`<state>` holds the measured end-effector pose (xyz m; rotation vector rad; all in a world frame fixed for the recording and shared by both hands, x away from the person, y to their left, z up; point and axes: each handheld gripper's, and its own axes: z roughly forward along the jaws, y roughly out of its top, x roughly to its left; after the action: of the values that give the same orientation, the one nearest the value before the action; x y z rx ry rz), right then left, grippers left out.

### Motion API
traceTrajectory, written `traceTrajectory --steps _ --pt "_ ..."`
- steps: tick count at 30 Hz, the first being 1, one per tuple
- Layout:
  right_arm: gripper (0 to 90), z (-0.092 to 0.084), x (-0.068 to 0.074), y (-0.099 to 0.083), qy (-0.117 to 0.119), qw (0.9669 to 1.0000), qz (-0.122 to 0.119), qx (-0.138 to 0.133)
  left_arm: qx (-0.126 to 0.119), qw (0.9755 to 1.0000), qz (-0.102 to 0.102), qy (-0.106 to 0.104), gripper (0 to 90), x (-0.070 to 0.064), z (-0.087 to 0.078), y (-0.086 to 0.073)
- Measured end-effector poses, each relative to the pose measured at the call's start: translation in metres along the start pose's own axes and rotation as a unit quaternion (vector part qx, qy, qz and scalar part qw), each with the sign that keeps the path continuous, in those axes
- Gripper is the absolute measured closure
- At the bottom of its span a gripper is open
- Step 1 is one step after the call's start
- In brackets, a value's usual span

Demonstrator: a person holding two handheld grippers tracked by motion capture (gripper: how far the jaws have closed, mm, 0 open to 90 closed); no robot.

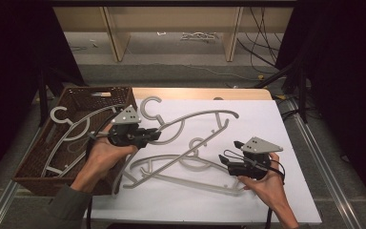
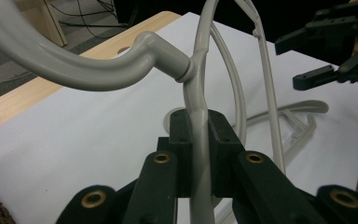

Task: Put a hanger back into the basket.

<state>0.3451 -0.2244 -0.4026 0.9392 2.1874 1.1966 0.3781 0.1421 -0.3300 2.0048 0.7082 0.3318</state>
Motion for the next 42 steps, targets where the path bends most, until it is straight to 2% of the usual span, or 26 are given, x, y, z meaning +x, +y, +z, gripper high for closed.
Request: traceTrajectory --steps 3,4,9,10,13,14,15,16,17,18,19,20,21,23,24,26,27,31,33,34,35,36,37,38,41,42 --pt "29.7 0.001 0.001 -0.002 0.002 1.0000 -0.001 0.000 -0.001 1.0000 0.006 0.005 82.1 0.000 -0.006 0.008" --pt "29.7 0.001 0.001 -0.002 0.002 1.0000 -0.001 0.001 0.000 0.9997 0.016 0.020 82.2 0.001 -0.010 0.013" --pt "29.7 0.001 0.000 -0.005 0.002 1.0000 -0.002 0.005 -0.008 0.9998 0.007 0.019 82.1 0.011 -0.022 0.022" --pt "29.7 0.002 -0.001 -0.006 0.000 1.0000 -0.001 0.005 -0.009 0.9991 0.007 0.040 82.2 0.018 -0.030 0.025" --pt "29.7 0.002 -0.001 -0.007 -0.001 1.0000 0.003 0.006 -0.006 0.9987 0.010 0.050 82.2 0.027 -0.037 0.025" --pt "29.7 0.002 -0.001 -0.008 0.000 1.0000 0.002 0.008 -0.001 0.9981 0.004 0.062 82.2 0.037 -0.045 0.024" --pt "29.7 0.003 -0.002 -0.009 -0.001 1.0000 0.002 0.009 -0.001 0.9981 0.004 0.062 82.2 0.037 -0.045 0.024" --pt "29.7 0.003 -0.002 -0.009 0.000 1.0000 0.002 0.009 -0.008 0.9970 -0.009 0.076 82.1 0.045 -0.050 0.023" --pt "29.7 0.003 -0.002 -0.009 -0.001 1.0000 0.001 0.009 -0.008 0.9970 -0.009 0.076 82.2 0.045 -0.050 0.023" --pt "29.7 0.003 -0.002 -0.009 -0.001 1.0000 0.000 0.009 -0.015 0.9962 -0.021 0.083 82.1 0.055 -0.059 0.020" --pt "29.7 0.003 -0.002 -0.009 -0.001 1.0000 0.000 0.009 -0.015 0.9962 -0.021 0.083 82.1 0.055 -0.059 0.020" --pt "29.7 0.003 -0.003 -0.010 -0.001 0.9999 0.002 0.011 -0.020 0.9959 -0.038 0.080 82.1 0.063 -0.066 0.016" --pt "29.7 0.003 -0.003 -0.010 -0.001 0.9999 0.003 0.011 -0.017 0.9956 -0.040 0.084 82.1 0.067 -0.070 0.014" --pt "29.7 0.003 -0.003 -0.011 -0.001 0.9999 0.002 0.013 -0.012 0.9927 -0.036 0.114 82.2 0.077 -0.078 0.010" --pt "29.7 0.003 -0.003 -0.011 -0.001 0.9999 0.002 0.013 -0.012 0.9927 -0.036 0.114 82.1 0.077 -0.078 0.010" --pt "29.7 0.004 -0.003 -0.011 0.001 0.9999 0.003 0.016 -0.010 0.9900 -0.044 0.134 82.1 0.089 -0.085 0.004" --pt "29.7 0.004 -0.003 -0.011 0.001 0.9999 0.003 0.016 -0.010 0.9900 -0.044 0.134 82.1 0.089 -0.085 0.004" --pt "29.7 0.005 -0.002 -0.012 0.002 0.9998 0.000 0.018 -0.007 0.9860 -0.046 0.160 82.2 0.106 -0.096 -0.004" --pt "29.6 0.006 -0.002 -0.012 0.002 0.9998 0.001 0.020 -0.013 0.9847 -0.059 0.163 82.1 0.111 -0.100 -0.007" --pt "29.6 0.007 -0.002 -0.012 0.002 0.9998 -0.001 0.022 -0.017 0.9826 -0.061 0.175 82.1 0.118 -0.104 -0.009" --pt "29.6 0.007 -0.002 -0.012 0.002 0.9998 -0.001 0.022 -0.017 0.9826 -0.061 0.175 82.2 0.118 -0.104 -0.009" --pt "29.6 0.007 -0.002 -0.013 0.003 0.9997 0.000 0.024 -0.017 0.9794 -0.062 0.192 82.1 0.126 -0.109 -0.013" --pt "29.6 0.008 -0.002 -0.013 0.004 0.9997 -0.002 0.024 -0.017 0.9794 -0.062 0.192 82.1 0.126 -0.109 -0.013" --pt "29.6 0.008 -0.002 -0.013 0.006 0.9997 -0.003 0.025 -0.017 0.9773 -0.065 0.201 82.1 0.133 -0.113 -0.018" --pt "29.6 0.008 -0.002 -0.013 0.005 0.9996 -0.002 0.026 -0.021 0.9755 -0.071 0.208 82.1 0.140 -0.116 -0.023" --pt "29.5 0.008 -0.002 -0.013 0.005 0.9996 0.000 0.028 -0.022 0.9729 -0.079 0.216 82.1 0.148 -0.120 -0.028"
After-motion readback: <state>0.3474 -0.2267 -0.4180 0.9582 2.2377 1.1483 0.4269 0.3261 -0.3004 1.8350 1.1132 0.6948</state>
